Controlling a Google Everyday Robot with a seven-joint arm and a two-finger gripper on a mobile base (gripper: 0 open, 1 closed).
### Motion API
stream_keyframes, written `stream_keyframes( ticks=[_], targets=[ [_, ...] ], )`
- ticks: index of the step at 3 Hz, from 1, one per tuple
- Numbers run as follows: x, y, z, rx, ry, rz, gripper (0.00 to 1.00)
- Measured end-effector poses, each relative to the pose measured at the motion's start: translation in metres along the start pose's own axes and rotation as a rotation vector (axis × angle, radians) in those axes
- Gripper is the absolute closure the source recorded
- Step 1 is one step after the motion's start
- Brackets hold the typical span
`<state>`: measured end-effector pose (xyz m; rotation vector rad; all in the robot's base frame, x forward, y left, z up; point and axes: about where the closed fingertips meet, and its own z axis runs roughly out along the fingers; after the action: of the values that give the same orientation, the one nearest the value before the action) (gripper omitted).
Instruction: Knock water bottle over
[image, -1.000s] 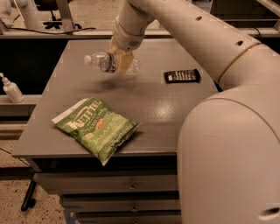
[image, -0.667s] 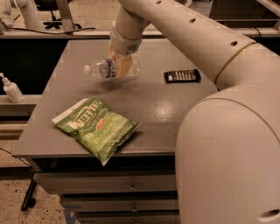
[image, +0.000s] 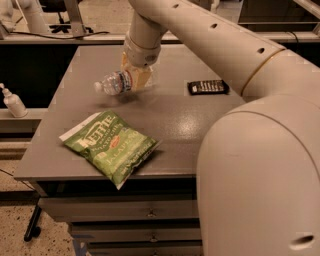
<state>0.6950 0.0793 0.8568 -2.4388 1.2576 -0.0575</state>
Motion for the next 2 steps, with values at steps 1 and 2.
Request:
stream_keyframes(
  ticks=[1, 2],
  targets=[
    [-0.0015, 0.0030, 0.0007, -0.023, -0.004, -0.033, 0.12],
    [0.0000, 0.0080, -0.0009, -0.051, -0.001, -0.070, 0.00]
  ],
)
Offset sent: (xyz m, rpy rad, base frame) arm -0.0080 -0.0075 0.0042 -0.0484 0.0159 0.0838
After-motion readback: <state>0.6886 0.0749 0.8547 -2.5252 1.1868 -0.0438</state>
